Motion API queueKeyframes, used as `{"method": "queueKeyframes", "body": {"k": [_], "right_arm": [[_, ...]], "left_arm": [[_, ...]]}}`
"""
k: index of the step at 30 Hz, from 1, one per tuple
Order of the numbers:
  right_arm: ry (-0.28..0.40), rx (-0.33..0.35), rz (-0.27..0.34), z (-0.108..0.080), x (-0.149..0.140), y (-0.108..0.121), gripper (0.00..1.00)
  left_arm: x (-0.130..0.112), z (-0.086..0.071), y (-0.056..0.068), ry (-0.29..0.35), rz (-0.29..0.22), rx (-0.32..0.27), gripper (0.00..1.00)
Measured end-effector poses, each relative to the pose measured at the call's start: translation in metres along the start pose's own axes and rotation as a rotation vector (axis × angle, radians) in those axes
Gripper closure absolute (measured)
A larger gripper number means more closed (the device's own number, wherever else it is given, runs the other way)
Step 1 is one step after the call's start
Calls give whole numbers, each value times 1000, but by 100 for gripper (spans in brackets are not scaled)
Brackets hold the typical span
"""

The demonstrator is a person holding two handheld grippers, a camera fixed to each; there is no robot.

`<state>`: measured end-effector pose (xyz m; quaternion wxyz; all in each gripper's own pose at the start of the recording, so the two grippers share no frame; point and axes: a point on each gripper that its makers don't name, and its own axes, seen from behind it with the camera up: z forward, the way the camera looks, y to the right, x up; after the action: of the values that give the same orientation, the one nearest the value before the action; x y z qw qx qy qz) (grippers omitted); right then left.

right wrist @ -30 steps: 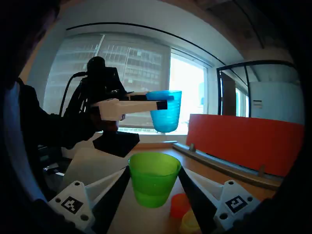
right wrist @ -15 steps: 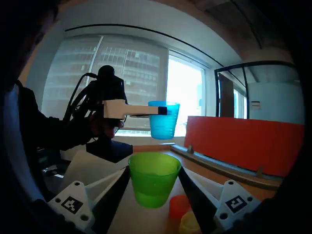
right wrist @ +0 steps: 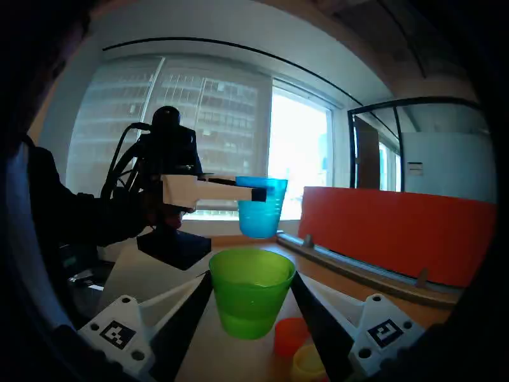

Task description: Pour water

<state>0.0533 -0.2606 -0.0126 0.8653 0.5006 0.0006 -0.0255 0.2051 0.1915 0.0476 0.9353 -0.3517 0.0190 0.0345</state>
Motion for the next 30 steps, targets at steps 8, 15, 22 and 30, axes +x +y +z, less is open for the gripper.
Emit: {"method": "queueKeyframes", "body": {"k": [8,15,22,30], "right_arm": [[-35,-10,1,-6,-2,8,9],[-78,-15,7,-14,-3,15,9],[-137,-24,13,-25,-12,23,9],[-195,-23,25,-37,-28,29,9]], "left_arm": [[-17,-3,-2,-56,0,-2,14],[-34,-5,-3,-106,7,-7,14],[-50,-6,-5,-149,25,-14,13],[-69,-3,-3,-199,33,-34,13]]}}
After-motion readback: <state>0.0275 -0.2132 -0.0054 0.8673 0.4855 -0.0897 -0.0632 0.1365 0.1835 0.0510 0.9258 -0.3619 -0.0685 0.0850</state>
